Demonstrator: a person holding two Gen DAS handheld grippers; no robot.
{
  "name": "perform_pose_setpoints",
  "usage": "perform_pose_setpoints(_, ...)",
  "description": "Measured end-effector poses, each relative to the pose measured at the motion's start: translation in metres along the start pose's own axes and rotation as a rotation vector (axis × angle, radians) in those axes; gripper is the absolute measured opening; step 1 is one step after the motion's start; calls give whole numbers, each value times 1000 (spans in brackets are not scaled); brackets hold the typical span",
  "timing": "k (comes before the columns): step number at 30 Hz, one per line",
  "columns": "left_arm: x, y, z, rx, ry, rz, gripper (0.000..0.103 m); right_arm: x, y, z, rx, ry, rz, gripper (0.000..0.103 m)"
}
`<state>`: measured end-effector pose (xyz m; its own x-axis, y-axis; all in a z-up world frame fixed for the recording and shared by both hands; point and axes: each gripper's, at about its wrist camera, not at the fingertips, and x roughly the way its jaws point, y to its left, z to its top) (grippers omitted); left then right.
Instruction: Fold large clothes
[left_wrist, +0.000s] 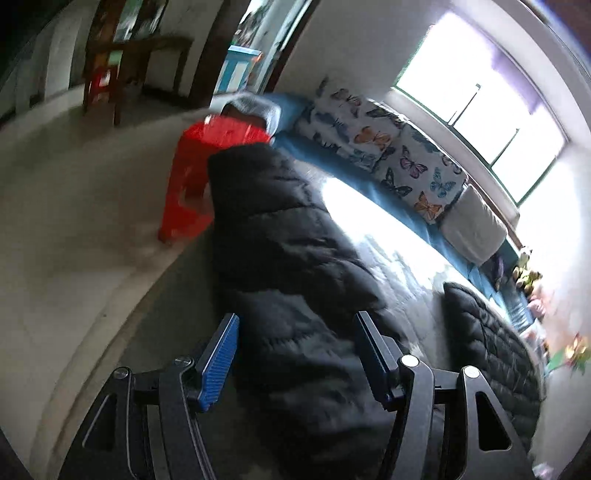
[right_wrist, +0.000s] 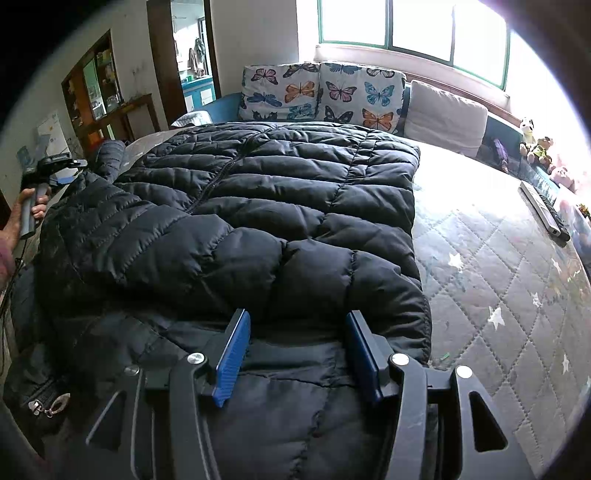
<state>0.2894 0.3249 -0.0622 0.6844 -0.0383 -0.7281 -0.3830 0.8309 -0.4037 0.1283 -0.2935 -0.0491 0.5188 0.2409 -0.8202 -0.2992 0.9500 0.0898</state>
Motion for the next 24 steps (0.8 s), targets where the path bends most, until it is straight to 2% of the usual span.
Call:
perform_pose_setpoints(5,32,35,19,-121,32,-74,67,0,0,0,5,-5,3,60)
perform_pose_setpoints(8,46,50,31,-203,31,-149,67,-1,1,0,10,-14,2,60)
perform_pose_setpoints(10,53,61,42,-237,35,-160,60,-1,1,-1,13,-19,2,60)
perform_pose_setpoints(14,68,69,65,-262,57,-109,38,-1,2,-2,16,-26,0,60)
perform_pose_setpoints(16,73,66,76,-225,57,-55,26,-1,2,-3,20,-32,1,60)
perform_pose_setpoints(19,81,46,83,-118,43,51,18,-1,2,-3,26,-39,4,60)
perform_pose_setpoints(21,76,33,85,-89,9,61,13,0,3,-4,26,-40,4,60)
perform_pose_setpoints(24,50,10,87,-64,-64,26,12,0,3,-4,22,-40,1,60)
